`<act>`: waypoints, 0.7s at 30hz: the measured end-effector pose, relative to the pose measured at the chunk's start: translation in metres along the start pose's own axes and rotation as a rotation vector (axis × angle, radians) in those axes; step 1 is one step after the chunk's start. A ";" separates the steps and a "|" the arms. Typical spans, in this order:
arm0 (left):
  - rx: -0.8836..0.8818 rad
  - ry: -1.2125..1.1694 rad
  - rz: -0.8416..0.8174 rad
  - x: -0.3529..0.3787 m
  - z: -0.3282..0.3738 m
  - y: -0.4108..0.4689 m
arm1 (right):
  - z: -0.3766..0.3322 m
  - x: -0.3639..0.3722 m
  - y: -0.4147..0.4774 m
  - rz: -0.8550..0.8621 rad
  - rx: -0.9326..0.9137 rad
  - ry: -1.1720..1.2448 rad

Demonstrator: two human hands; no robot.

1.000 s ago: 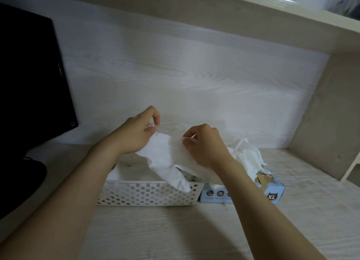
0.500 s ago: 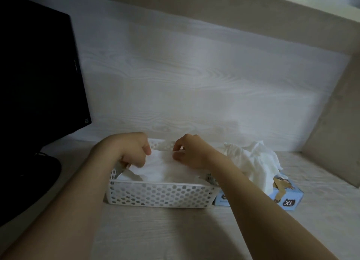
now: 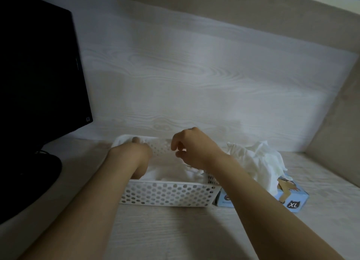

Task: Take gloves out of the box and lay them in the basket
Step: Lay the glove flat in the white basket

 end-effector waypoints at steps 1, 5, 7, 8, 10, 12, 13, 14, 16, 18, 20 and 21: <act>0.008 0.015 0.009 -0.001 0.002 0.000 | -0.002 0.001 -0.002 -0.045 0.002 0.058; 0.119 0.007 0.065 -0.005 0.017 0.002 | 0.000 0.024 -0.016 -0.342 0.076 0.008; 0.132 0.005 0.039 -0.002 0.019 0.004 | 0.005 0.037 -0.022 -0.414 0.101 -0.070; 0.128 0.003 0.006 0.001 0.020 0.003 | 0.006 0.041 -0.025 -0.451 0.111 -0.060; 0.112 -0.022 -0.069 0.005 0.019 -0.001 | 0.006 0.045 -0.029 -0.511 0.127 -0.003; 0.094 -0.057 -0.119 0.007 0.016 -0.005 | 0.004 0.045 -0.032 -0.556 0.122 0.019; 0.089 -0.060 -0.127 0.008 0.015 -0.006 | 0.002 0.046 -0.033 -0.575 0.114 0.014; 0.087 -0.050 -0.132 0.008 0.014 -0.006 | 0.001 0.046 -0.034 -0.585 0.108 0.011; 0.095 -0.022 -0.120 0.007 0.017 -0.004 | 0.000 0.045 -0.033 -0.568 0.096 0.004; 0.114 0.013 -0.060 0.002 0.020 0.001 | 0.000 0.040 -0.031 -0.516 0.092 0.000; 0.128 0.008 0.005 -0.006 0.023 0.001 | 0.001 0.032 -0.030 -0.448 0.097 0.002; 0.142 -0.014 0.034 -0.012 0.025 0.000 | 0.001 0.027 -0.030 -0.399 0.093 0.003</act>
Point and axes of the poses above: each hand's wrist, its own y-axis towards the middle knuckle, its own x-axis out of the palm, z = x × y, the point moved 8 cm from there along y, towards the middle knuckle, and after that the axes turned 2 degrees about z, right-handed, at the moved point
